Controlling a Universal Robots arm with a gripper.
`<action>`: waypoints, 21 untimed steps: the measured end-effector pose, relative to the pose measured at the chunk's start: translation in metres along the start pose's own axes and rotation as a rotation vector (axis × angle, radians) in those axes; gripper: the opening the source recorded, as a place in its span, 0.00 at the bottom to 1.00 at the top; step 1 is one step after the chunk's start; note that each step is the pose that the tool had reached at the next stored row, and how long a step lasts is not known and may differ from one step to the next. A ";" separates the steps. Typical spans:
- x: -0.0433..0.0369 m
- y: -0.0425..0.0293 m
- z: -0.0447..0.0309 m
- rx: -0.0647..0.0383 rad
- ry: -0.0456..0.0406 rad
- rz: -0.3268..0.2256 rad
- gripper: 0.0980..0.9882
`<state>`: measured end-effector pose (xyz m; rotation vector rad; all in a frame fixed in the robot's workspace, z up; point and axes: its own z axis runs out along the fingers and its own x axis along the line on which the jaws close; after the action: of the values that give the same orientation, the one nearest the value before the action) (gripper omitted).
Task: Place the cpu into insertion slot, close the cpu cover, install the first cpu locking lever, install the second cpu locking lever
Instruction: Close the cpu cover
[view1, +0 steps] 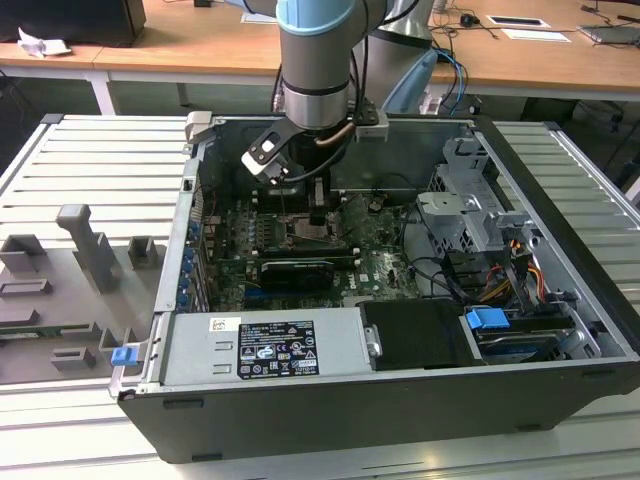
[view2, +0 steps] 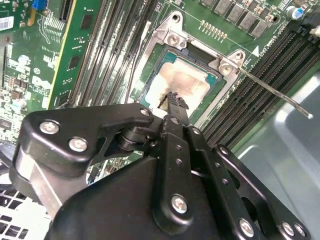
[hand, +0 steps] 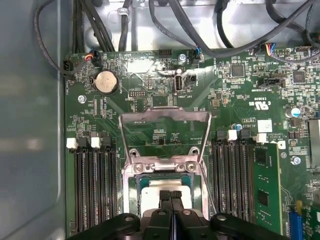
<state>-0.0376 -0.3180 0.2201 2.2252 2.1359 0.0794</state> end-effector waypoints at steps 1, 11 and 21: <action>0.0001 0.0003 -0.0034 0.000 0.0000 0.000 0.01; 0.0047 0.0350 -0.0389 0.000 -0.0044 0.000 0.01; 0.0054 0.0522 -0.0376 0.000 -0.0044 -0.001 0.01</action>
<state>0.0117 -0.3145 0.2615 2.2227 2.1342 0.0744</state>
